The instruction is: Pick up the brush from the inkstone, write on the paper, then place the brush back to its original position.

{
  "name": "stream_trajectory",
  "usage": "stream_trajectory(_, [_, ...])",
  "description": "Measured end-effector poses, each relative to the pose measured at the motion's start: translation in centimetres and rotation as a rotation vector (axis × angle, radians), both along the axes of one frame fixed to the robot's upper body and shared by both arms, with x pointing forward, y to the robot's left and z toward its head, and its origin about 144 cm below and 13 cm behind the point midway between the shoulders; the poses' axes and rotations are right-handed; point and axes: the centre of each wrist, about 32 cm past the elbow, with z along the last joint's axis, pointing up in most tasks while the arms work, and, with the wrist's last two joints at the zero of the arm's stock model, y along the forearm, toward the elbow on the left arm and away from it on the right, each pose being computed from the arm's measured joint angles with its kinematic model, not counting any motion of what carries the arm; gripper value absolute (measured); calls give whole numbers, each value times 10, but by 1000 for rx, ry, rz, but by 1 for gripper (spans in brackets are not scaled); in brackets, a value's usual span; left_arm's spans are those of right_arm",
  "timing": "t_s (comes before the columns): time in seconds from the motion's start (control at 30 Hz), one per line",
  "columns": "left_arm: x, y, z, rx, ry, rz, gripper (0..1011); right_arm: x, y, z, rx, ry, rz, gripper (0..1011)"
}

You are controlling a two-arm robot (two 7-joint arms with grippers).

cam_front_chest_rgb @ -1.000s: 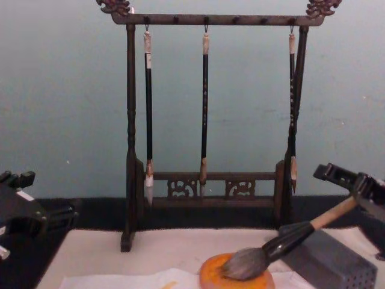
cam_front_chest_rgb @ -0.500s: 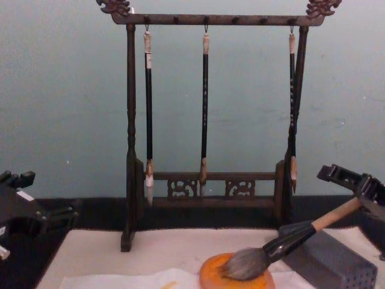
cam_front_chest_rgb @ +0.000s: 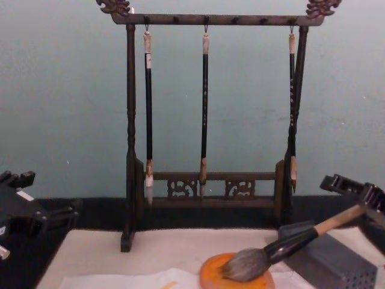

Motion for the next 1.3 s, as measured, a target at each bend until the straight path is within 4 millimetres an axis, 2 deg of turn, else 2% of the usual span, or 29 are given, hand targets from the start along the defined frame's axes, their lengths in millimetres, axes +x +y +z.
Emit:
stream_trajectory(0.4, [0,0,0,0,0,0,1001,-13,0,1,-32,3,-2,1000])
stream_trajectory(0.43, [0,0,0,0,0,0,1001,-21,0,1,-47,0,-4,1000])
stream_trajectory(0.63, [0,0,0,0,0,0,1001,-39,0,6,-106,-29,-11,1000])
stream_trajectory(0.9, [0,0,0,0,0,0,1001,-61,8,13,-297,-154,-26,1000])
stream_trajectory(1.1, [0,0,0,0,0,0,1001,-70,22,5,-506,-272,-51,1000])
stream_trajectory(1.3, [0,0,0,0,0,0,1001,-68,30,-12,-669,-333,-75,1000])
